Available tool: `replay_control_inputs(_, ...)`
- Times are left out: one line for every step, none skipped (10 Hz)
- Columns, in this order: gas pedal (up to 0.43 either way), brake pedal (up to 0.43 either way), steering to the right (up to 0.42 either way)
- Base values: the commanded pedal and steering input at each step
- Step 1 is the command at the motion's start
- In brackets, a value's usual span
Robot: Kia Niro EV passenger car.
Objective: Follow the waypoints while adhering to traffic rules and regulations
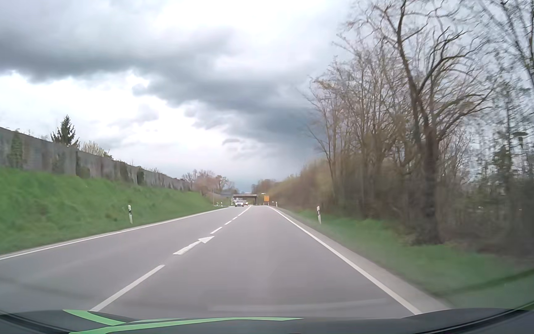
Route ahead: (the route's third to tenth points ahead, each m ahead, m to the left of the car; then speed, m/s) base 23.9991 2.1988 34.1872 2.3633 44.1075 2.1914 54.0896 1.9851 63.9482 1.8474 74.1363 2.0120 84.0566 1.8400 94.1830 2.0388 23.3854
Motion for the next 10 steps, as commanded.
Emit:
replay_control_inputs(0.197,0.000,0.000)
replay_control_inputs(0.197,0.000,0.000)
replay_control_inputs(0.197,0.000,0.000)
replay_control_inputs(0.197,0.000,0.000)
replay_control_inputs(0.197,0.000,0.000)
replay_control_inputs(0.197,0.000,0.000)
replay_control_inputs(0.197,0.000,0.000)
replay_control_inputs(0.197,0.000,0.000)
replay_control_inputs(0.197,0.000,0.000)
replay_control_inputs(0.197,0.000,0.000)
